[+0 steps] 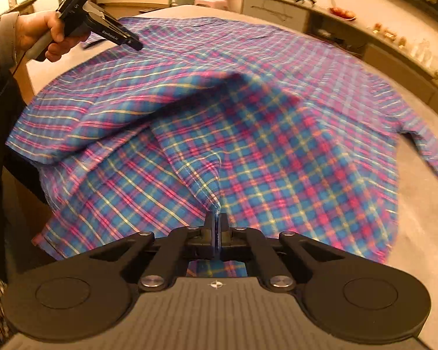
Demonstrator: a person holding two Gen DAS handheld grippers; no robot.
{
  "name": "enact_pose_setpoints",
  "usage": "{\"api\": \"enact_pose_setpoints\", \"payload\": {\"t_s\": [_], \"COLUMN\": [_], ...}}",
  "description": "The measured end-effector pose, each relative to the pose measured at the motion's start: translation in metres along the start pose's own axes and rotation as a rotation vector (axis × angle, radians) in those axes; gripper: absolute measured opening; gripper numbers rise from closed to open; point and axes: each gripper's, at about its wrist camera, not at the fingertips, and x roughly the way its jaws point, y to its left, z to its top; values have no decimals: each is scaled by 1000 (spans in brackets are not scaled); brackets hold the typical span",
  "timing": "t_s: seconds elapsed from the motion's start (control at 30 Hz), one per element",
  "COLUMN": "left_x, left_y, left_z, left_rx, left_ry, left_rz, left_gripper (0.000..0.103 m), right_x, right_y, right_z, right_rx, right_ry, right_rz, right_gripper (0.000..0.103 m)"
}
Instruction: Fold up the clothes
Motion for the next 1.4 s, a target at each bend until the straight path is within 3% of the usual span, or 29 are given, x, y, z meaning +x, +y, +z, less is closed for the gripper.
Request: {"api": "enact_pose_setpoints", "payload": {"t_s": [0.17, 0.37, 0.47, 0.5, 0.53, 0.6, 0.63, 0.7, 0.87, 1.03, 1.27, 1.4], "left_x": [3, 19, 26, 29, 33, 42, 46, 54, 84, 117, 170, 167], "left_y": [15, 20, 20, 20, 20, 20, 21, 26, 44, 73, 78, 78], "left_z": [7, 28, 39, 43, 46, 52, 56, 63, 83, 113, 165, 180], "left_rx": [-26, -2, 27, 37, 49, 75, 76, 73, 47, 4, 14, -6], "left_ry": [11, 22, 21, 21, 23, 29, 31, 32, 14, -13, -32, 28], "left_rz": [2, 45, 51, 53, 59, 72, 77, 92, 118, 73, 170, 196], "left_gripper": [28, 28, 28, 28, 28, 28, 28, 27, 27, 27, 25, 25], "right_x": [-68, -86, -99, -102, -101, -83, -67, -19, 75, 96, 122, 124], "right_y": [13, -4, -36, -47, -60, -90, -106, -132, -170, -199, -223, -230], "right_z": [-19, -41, -18, -8, 5, 30, 41, 59, 83, 109, 119, 116], "right_rx": [-97, -204, -140, -115, -77, 50, 122, 217, 237, 280, 375, 414], "right_ry": [6, 220, 109, 62, -7, -114, -141, -105, -50, -55, -123, -139], "right_rz": [41, 122, 205, 221, 208, 146, 105, -10, -150, -186, -308, -377], "right_gripper": [0, 3, 10, 24, 44, 62, 63, 61, 56, 56, 55, 59]}}
